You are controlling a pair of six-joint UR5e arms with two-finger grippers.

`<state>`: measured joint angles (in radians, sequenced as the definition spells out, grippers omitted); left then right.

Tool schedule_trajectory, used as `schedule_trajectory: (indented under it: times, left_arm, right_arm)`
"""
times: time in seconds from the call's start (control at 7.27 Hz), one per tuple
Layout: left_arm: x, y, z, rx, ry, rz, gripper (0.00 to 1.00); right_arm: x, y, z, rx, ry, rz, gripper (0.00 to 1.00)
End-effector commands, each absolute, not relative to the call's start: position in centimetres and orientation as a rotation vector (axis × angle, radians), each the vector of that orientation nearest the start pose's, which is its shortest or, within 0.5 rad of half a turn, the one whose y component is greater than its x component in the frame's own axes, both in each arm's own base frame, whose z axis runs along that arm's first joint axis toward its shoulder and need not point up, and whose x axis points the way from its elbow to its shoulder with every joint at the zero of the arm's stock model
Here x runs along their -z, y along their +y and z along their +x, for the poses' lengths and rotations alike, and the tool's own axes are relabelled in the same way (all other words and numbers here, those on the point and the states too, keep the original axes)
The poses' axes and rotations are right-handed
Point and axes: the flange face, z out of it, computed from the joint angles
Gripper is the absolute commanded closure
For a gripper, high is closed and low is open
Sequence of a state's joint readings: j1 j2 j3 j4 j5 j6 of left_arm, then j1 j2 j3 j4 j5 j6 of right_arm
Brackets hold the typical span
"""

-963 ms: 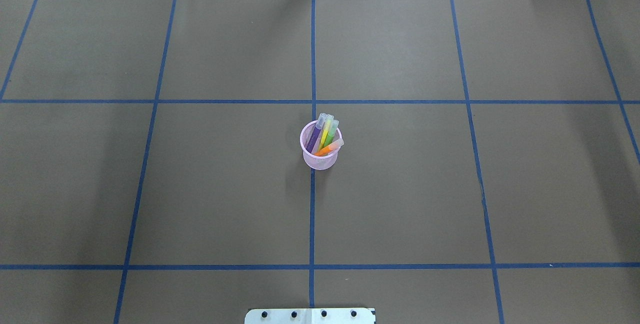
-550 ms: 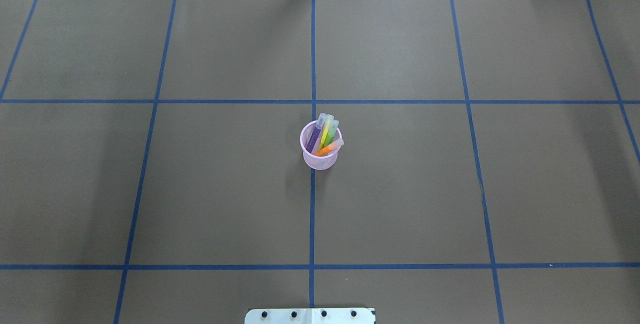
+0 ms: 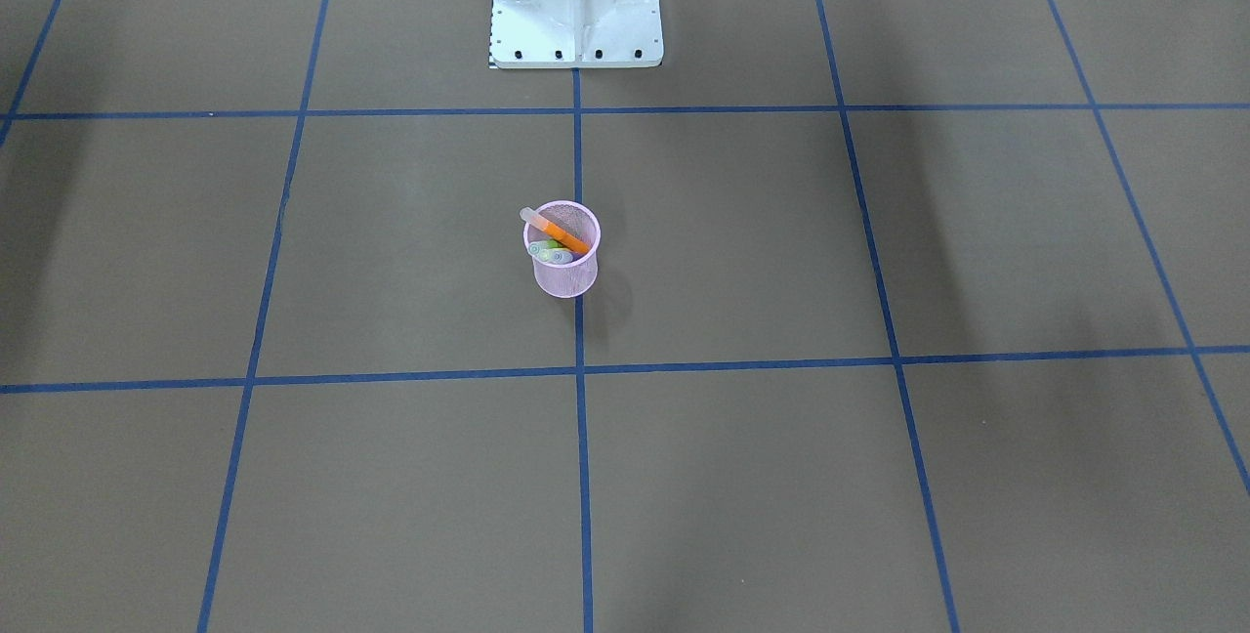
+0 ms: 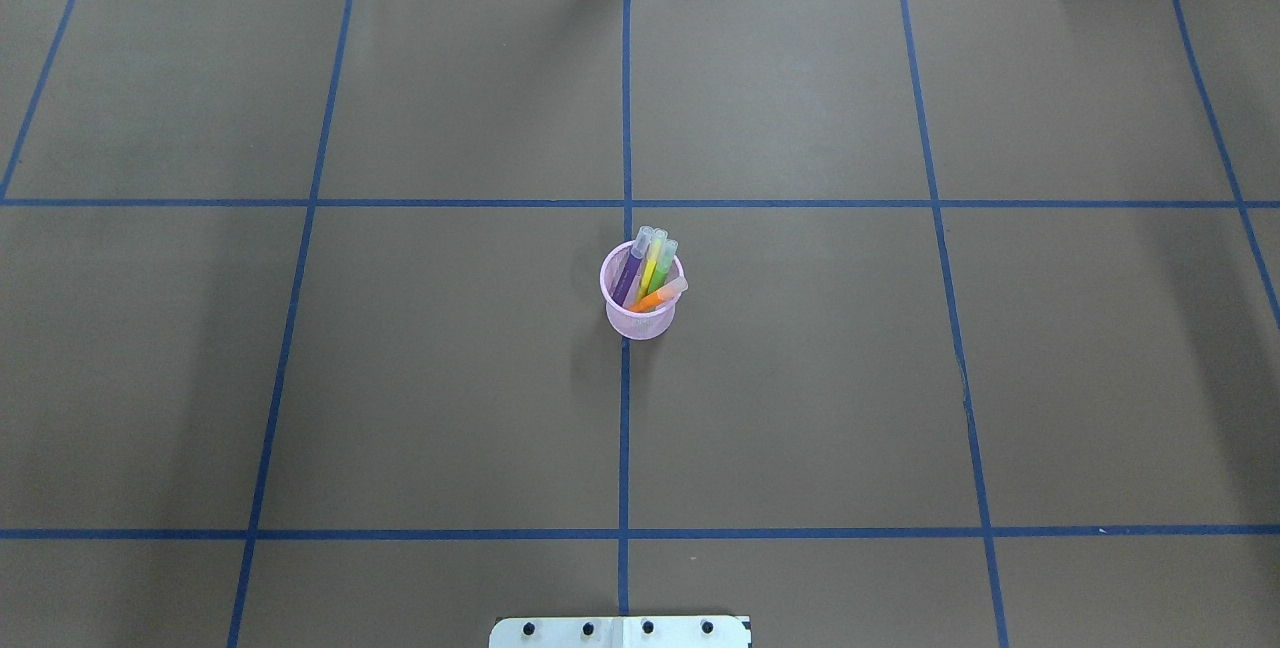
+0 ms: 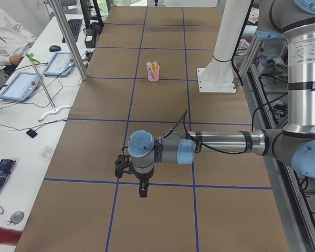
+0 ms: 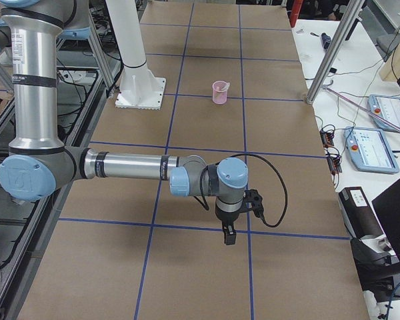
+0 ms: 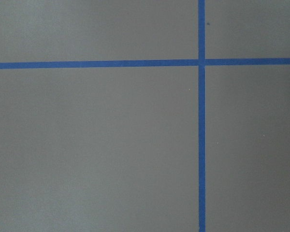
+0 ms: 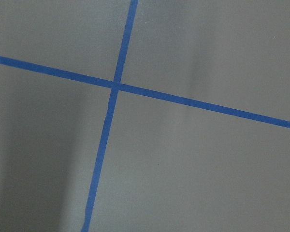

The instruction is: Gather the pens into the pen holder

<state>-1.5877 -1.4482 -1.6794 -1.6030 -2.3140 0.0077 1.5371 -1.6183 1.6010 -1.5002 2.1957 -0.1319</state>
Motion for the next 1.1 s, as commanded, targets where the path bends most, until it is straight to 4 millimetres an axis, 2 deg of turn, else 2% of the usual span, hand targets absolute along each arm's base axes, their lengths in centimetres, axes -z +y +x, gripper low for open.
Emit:
schedule_trajectory:
  times: [0.0, 0.96]
  left_arm:
    - [-66.09, -44.01, -7.32, 0.001, 0.745, 0.028, 0.0]
    - [-66.29, -43.86, -7.24, 0.0, 0.747, 0.024, 0.0]
  right_arm:
    - [-66.97, -47.8, 5.9, 0.176, -0.622, 0.081, 0.01]
    - [-66.66, -47.97, 5.88, 0.185, -0.622, 0.104, 0.01]
